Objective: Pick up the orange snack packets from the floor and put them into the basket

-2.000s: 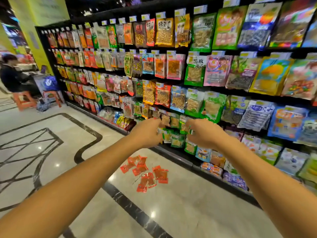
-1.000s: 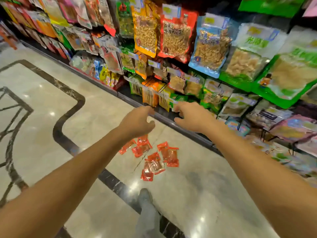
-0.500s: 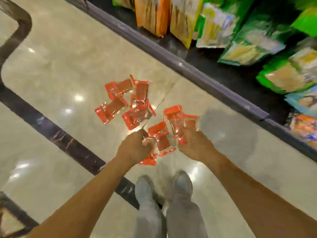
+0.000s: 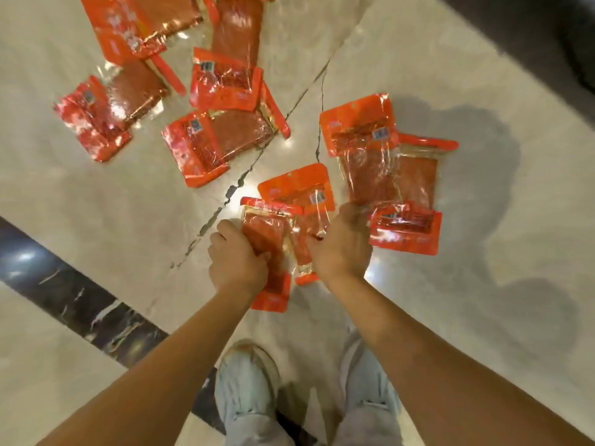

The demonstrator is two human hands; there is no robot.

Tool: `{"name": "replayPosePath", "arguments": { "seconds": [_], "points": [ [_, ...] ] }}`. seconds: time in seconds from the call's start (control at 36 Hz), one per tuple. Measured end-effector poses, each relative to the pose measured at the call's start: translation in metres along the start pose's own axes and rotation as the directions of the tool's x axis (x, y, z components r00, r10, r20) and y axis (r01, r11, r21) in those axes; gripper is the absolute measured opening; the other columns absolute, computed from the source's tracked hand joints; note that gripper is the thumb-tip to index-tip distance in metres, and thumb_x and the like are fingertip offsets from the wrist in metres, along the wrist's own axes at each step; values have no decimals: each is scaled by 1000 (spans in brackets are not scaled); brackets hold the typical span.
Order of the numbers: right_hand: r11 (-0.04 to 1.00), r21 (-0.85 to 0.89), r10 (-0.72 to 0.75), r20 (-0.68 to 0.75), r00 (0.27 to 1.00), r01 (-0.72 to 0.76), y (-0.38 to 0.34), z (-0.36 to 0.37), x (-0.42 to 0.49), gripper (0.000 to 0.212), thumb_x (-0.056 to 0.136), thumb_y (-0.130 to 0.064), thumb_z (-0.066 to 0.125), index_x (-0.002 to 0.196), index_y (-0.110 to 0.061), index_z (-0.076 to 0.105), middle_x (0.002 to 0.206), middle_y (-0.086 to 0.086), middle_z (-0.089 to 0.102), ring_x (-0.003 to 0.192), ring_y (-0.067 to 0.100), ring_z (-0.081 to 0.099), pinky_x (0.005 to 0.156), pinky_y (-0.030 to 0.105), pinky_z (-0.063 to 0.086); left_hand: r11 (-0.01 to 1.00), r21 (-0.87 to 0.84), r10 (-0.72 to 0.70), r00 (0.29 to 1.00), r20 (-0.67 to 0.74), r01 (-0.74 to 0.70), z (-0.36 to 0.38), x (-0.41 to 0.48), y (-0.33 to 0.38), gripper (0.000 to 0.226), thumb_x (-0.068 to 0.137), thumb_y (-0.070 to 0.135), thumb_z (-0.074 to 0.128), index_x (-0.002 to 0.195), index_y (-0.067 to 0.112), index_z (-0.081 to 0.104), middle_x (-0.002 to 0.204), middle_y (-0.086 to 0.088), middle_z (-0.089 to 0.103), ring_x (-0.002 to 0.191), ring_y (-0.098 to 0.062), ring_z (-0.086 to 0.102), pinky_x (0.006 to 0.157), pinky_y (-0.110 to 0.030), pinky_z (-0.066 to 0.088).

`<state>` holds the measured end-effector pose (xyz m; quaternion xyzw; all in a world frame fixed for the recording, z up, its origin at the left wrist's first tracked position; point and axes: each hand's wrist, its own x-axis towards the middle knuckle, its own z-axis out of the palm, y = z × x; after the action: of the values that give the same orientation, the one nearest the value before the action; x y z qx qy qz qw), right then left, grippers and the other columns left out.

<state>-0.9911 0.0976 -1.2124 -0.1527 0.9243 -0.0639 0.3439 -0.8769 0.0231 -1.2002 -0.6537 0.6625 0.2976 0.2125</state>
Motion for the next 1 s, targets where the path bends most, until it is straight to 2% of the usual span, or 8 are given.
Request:
{"name": "replayPosePath", "arguments": {
  "seconds": [0.25, 0.33, 0.42, 0.53, 0.64, 0.83, 0.92, 1.0],
  "points": [
    [949, 309, 6, 177, 984, -61, 4, -12, -6, 45, 77, -11, 76, 116, -16, 54, 111, 5, 66, 105, 26, 64, 81, 33, 54, 964, -266, -8, 998, 55, 23, -18, -1, -6, 24, 81, 15, 72, 98, 16, 55, 88, -3, 62, 85, -28, 62, 76, -36, 49],
    [916, 401, -50, 185, 982, -29, 8, -46, -19, 60, 77, -8, 72, 130, -27, 54, 102, -8, 72, 93, 17, 69, 82, 34, 56, 911, -411, 39, 998, 59, -11, -44, -18, 3, 25, 82, 19, 70, 101, 21, 53, 92, -8, 67, 84, -33, 67, 78, -51, 57],
    [873, 487, -55, 157, 986, -29, 11, -102, -37, 31, 80, -8, 69, 107, -24, 63, 89, -14, 66, 85, 13, 65, 75, 26, 50, 896, -437, 105, 993, 44, -76, -82, -44, 22, 25, 83, 19, 68, 102, 22, 53, 92, -9, 68, 85, -34, 68, 78, -56, 56],
    [789, 615, -71, 73, 995, 11, 7, -205, -68, 27, 87, -9, 64, 99, -32, 59, 84, -18, 65, 74, -7, 68, 60, 4, 45, 865, -455, 247, 969, 19, -211, -154, -97, 71, 25, 86, 14, 66, 108, 20, 56, 91, -4, 69, 87, -31, 69, 83, -53, 56],
    [782, 621, -29, -42, 999, 49, -2, -334, -110, 30, 83, -29, 64, 112, -23, 66, 107, -3, 73, 95, 18, 70, 88, 36, 56, 833, -470, 342, 939, 25, -290, -239, -164, 132, 26, 78, 25, 66, 98, 36, 53, 90, -4, 69, 79, -40, 69, 76, -60, 56],
    [631, 736, -23, -296, 955, 244, -13, -582, -218, 15, 73, -23, 66, 86, -17, 69, 82, 4, 76, 78, 29, 71, 78, 53, 56, 706, -472, 552, 828, -99, -528, -417, -337, 265, 26, 80, 18, 69, 90, 32, 50, 77, 0, 67, 68, -32, 70, 71, -55, 58],
    [570, 761, -30, -359, 933, 311, -19, -689, -277, 13, 80, -9, 68, 83, -22, 68, 83, 1, 74, 75, 19, 70, 78, 43, 59, 599, -467, 652, 735, -187, -651, -487, -407, 310, 25, 72, 28, 69, 90, 36, 55, 83, -2, 69, 76, -31, 70, 74, -56, 56],
    [516, 762, -5, -455, 891, 392, -23, -784, -338, 28, 84, 3, 67, 78, -24, 64, 77, -3, 70, 66, 4, 66, 72, 26, 57, 455, -463, 755, 605, -252, -761, -557, -486, 352, 26, 80, 8, 70, 96, 25, 58, 85, 1, 68, 78, -11, 67, 77, -35, 54]
  ]
}}
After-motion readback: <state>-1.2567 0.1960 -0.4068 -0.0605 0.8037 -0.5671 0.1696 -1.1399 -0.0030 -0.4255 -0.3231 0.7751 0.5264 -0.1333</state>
